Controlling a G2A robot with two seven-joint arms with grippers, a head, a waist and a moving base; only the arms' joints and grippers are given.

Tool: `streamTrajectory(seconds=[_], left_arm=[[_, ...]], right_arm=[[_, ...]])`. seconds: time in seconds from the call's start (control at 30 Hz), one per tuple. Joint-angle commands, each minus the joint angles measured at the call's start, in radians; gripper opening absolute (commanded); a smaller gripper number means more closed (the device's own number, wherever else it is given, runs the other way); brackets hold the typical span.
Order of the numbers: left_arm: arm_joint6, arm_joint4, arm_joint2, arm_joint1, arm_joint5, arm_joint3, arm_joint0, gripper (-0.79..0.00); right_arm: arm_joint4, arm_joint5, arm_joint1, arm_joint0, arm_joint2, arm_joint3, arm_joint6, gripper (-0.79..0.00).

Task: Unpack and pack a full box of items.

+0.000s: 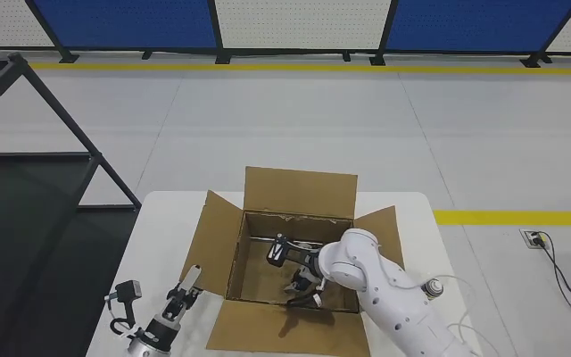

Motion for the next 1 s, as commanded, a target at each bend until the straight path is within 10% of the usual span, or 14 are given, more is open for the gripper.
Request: streamTrajectory(seconds=[0.0, 0.07, 0.27, 0.97], left_arm=[[0.0, 0.0, 0.0, 0.0, 0.0, 0.0, 0.0, -0.416], [0.0, 0.0, 0.0, 0.0, 0.0, 0.0, 0.0, -0.277], [0.021, 0.02, 0.011, -0.002, 0.007, -0.007, -0.007, -0.785], [-0.04, 0.016, 0.008, 0.005, -0.19, 0.085, -0.021, -0.785]], right_arm=[[0.003, -0.002, 0.0, 0.001, 0.0, 0.001, 0.0, 0.0], [0.003, -0.004, 0.001, 0.002, 0.0, 0.002, 0.0, 0.0], [0.005, -0.002, 0.003, 0.002, 0.002, 0.006, 0.002, 0.0], [0.012, 0.004, 0.006, 0.004, -0.001, 0.003, 0.002, 0.0]])
